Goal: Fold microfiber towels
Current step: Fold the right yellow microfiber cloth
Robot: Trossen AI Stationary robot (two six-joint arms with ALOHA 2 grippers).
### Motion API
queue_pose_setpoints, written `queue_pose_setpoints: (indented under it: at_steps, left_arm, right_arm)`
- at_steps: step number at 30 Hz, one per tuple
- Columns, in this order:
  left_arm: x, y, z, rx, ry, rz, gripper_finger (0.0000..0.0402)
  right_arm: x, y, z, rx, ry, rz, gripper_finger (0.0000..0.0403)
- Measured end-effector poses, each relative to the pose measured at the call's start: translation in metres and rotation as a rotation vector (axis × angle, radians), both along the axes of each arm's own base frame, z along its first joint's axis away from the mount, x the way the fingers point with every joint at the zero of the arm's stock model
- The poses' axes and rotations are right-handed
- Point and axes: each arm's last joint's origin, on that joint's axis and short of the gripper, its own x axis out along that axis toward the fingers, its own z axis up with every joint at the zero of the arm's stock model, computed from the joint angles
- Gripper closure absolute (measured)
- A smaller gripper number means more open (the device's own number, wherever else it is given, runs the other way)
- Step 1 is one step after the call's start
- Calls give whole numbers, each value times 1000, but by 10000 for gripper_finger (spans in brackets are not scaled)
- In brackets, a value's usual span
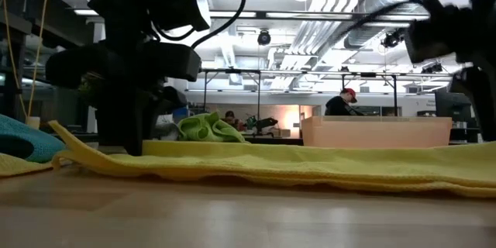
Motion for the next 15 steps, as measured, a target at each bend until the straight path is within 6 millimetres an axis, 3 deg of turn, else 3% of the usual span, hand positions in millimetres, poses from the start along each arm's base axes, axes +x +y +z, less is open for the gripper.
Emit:
queue_pose_setpoints:
  at_steps: [11, 15]
  left_arm:
    - [0, 0, 0, -10, 2, 42, 376]
    - [1, 0, 0, -23, 2, 95, 377]
  right_arm:
    - [-9, -6, -24, -6, -50, -22, 224]
    - [-12, -8, -29, -19, -48, -2, 247]
